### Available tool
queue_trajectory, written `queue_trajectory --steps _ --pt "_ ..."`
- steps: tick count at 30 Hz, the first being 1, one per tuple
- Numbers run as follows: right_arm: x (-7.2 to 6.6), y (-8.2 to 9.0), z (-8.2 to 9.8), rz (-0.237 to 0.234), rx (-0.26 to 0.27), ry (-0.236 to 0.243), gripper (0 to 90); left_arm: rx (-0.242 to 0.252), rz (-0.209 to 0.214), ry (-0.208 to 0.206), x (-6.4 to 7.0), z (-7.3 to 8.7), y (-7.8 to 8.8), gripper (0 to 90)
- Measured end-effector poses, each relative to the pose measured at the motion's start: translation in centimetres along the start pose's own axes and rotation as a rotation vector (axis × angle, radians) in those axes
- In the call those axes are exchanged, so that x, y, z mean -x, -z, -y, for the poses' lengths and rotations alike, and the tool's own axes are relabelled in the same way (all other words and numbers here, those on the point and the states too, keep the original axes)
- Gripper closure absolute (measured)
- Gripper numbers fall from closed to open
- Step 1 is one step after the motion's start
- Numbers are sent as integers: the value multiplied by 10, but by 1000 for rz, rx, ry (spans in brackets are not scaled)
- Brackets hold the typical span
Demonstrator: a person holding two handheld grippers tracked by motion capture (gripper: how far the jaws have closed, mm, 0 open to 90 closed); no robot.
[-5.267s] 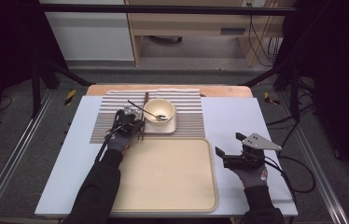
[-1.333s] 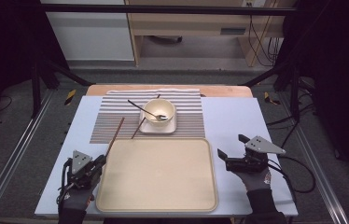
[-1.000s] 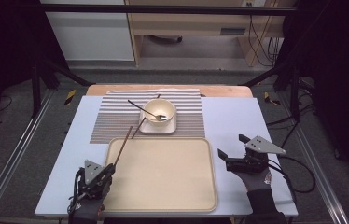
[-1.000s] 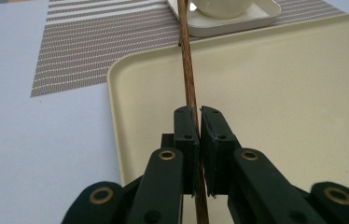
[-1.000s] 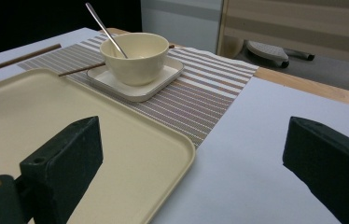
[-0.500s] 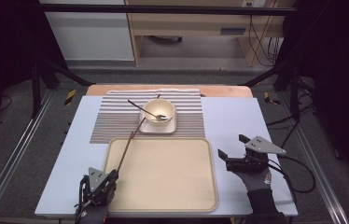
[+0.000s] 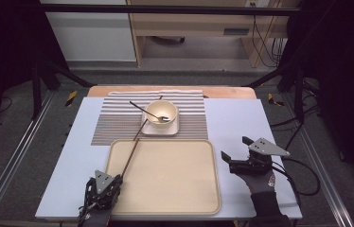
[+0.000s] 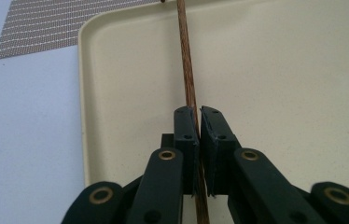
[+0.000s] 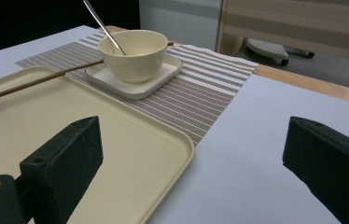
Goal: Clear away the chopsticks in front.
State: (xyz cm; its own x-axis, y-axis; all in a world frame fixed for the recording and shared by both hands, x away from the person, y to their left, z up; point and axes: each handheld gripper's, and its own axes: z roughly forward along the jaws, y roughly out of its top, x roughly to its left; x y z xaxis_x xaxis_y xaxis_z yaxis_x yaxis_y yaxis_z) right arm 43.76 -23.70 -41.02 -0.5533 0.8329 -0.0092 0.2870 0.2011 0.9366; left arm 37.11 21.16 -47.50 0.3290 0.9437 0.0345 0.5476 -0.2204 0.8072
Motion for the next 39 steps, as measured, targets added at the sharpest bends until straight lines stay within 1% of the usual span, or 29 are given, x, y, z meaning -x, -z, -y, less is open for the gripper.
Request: queue_trajectory --steps 3,8,10,12,16,17,18,19,20,21,22,23,24,25,26,27,28,29,30,31,32,33,34,35,37,38,39 --pt "0 0 0 0 1 -2 52 -13 -4 0 1 1 -1 848" --pt "0 0 0 1 -1 -1 53 -26 -2 -11 2 3 -2 846" --pt "0 0 0 0 -1 0 52 -45 0 -16 2 5 -3 842" --pt "0 0 0 0 -2 -1 52 -51 3 -17 2 6 -5 840" --pt "0 0 0 0 -1 0 53 -49 10 -15 1 5 -4 829" --pt "0 0 0 0 -2 0 52 -44 16 -4 0 4 -3 752" --pt "0 0 0 1 -2 0 53 -32 25 6 -1 2 -1 744" --pt "0 0 0 1 -2 0 53 -32 25 6 -1 2 -1 728" --pt "0 0 0 1 -2 1 53 -23 28 8 -1 -1 0 728" --pt "0 0 0 1 -2 1 53 -17 29 6 -3 -6 2 702" --pt "0 0 0 1 -2 1 53 -17 29 6 -3 -6 2 696" --pt "0 0 0 1 -2 1 53 -9 36 7 -6 -13 3 696" --pt "0 0 0 1 -2 2 52 -9 36 7 -6 -13 3 697" --pt "0 0 0 1 -2 1 53 6 57 11 -10 -21 2 699" --pt "0 0 0 1 -2 1 53 6 57 11 -10 -21 2 709" --pt "0 0 0 2 -3 3 52 20 85 21 -16 -31 0 727" --pt "0 0 0 1 -3 3 53 29 101 20 -20 -36 -1 743" --pt "0 0 0 2 -3 3 53 34 129 24 -23 -41 -4 763" --pt "0 0 0 1 -2 3 53 34 142 21 -26 -44 -6 782" --pt "0 0 0 1 -2 3 53 34 142 21 -26 -44 -6 798" --pt "0 0 0 1 -2 2 52 29 168 26 -29 -49 -10 798" --pt "0 -1 0 1 -3 2 53 23 184 26 -31 -51 -13 815" --pt "0 -1 0 1 -2 3 52 9 202 18 -33 -53 -18 830" --pt "0 -1 0 1 -3 4 52 -4 233 8 -35 -55 -24 860" --pt "0 -1 0 2 -3 4 52 -27 251 -26 -36 -54 -30 880" --pt "0 -1 0 2 -3 4 52 -27 251 -26 -36 -54 -30 890" --pt "0 -1 1 2 -3 5 53 -33 260 -41 -36 -53 -33 890"
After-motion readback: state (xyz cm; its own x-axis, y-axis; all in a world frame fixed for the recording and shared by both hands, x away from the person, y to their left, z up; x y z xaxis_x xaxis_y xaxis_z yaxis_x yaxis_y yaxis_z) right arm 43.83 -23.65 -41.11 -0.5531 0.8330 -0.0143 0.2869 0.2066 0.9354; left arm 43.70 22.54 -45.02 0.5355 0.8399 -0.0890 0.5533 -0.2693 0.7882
